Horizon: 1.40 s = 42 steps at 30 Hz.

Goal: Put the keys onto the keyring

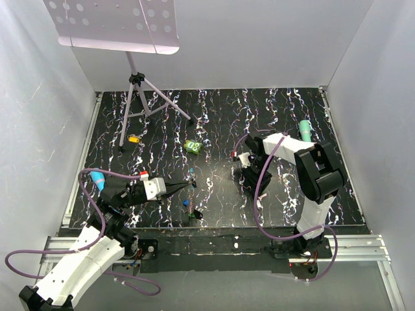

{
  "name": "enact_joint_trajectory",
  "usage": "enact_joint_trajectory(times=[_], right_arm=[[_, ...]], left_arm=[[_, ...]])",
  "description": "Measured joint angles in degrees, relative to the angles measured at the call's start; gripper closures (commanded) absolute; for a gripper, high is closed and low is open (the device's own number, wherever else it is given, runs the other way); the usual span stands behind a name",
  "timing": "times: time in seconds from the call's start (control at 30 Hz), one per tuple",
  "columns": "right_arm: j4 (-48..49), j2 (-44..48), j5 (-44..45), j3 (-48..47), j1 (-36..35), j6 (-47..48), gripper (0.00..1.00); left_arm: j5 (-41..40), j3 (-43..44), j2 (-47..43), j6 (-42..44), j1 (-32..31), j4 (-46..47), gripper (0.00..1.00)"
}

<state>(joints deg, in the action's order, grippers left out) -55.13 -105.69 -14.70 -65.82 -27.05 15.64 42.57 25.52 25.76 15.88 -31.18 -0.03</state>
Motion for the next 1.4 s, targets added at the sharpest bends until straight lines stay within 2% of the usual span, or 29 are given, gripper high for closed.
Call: enact_joint_trajectory(times=[0.27,0.57,0.67,0.77,1.27,1.4], right_arm=[[-0.04,0.0,0.0,0.11,0.0,-0.33,0.73],[-0.07,0.46,0.0,0.96,0.0,-0.39,0.8],[-0.07,0.63,0.0,1.07,0.0,-0.42,0.86],[-0.04,0.85,-0.02,1.07,0.0,-0.33,0.99],[-0.9,5.95,-5.01,0.74,0.0,1.4,0.99],[-4.35,8.15,-8.22,-4.59,0.0,5.55,0.99]], left_arm=[[0.0,0.0,0.0,0.0,0.0,0.0,1.0],[0.0,0.0,0.0,0.0,0.0,0.0,1.0],[0.0,0.0,0.0,0.0,0.0,0.0,1.0],[0.0,0.0,0.0,0.0,0.0,-0.02,1.0],[0.0,0.0,-0.09,-0.07,0.0,0.02,1.0],[0.02,0.0,-0.31,-0.52,0.0,0.28,1.0]])
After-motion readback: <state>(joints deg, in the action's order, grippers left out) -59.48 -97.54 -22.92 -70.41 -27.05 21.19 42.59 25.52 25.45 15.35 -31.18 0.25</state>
